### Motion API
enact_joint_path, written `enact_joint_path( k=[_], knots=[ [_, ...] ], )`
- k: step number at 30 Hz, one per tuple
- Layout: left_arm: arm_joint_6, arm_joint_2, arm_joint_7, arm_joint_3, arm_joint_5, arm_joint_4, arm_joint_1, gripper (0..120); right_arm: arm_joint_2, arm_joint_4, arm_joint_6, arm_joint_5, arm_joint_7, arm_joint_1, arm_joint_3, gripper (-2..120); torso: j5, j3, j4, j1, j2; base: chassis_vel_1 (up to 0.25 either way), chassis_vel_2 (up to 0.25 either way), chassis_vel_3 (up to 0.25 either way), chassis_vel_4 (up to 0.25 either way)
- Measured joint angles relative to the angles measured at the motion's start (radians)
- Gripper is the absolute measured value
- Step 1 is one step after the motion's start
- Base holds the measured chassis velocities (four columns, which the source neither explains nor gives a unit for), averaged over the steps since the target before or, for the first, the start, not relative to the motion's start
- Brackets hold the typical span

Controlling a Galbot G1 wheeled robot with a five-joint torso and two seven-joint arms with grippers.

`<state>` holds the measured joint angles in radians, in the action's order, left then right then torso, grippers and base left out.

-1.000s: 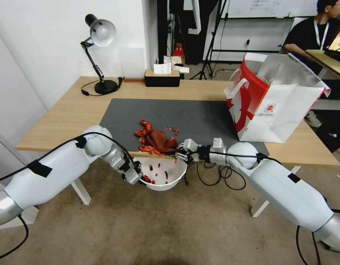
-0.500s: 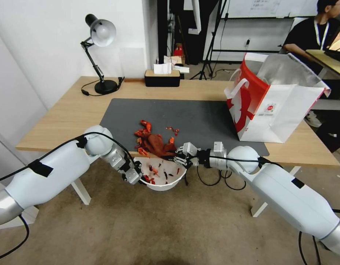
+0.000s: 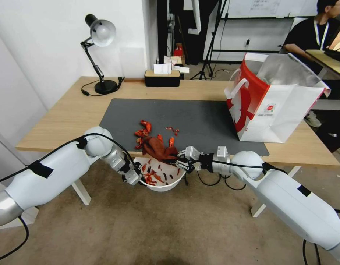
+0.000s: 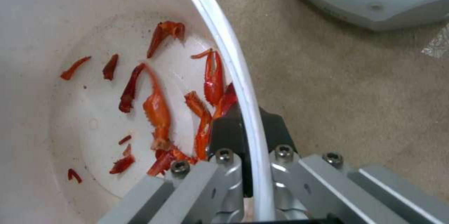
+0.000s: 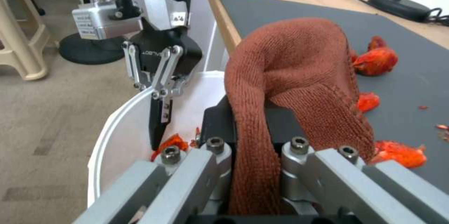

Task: Sweep shrimp from table into container with towel, then put container into takeout bag.

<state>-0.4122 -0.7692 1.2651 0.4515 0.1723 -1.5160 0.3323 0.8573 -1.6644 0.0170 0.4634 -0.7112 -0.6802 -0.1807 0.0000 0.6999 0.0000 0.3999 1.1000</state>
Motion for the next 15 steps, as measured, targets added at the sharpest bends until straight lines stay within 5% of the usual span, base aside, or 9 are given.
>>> enact_joint_path(
  k=[15],
  knots=[
    [0.000, 0.014, 0.000, -0.007, 0.001, -0.003, 0.011, 0, 0.006, -0.029, 0.005, 0.125, 0.058, 0.042, 0.066, 6, 0.0000, 0.000, 0.0000, 0.000, 0.000, 0.000, 0.000, 0.000, 0.000]
  ],
)
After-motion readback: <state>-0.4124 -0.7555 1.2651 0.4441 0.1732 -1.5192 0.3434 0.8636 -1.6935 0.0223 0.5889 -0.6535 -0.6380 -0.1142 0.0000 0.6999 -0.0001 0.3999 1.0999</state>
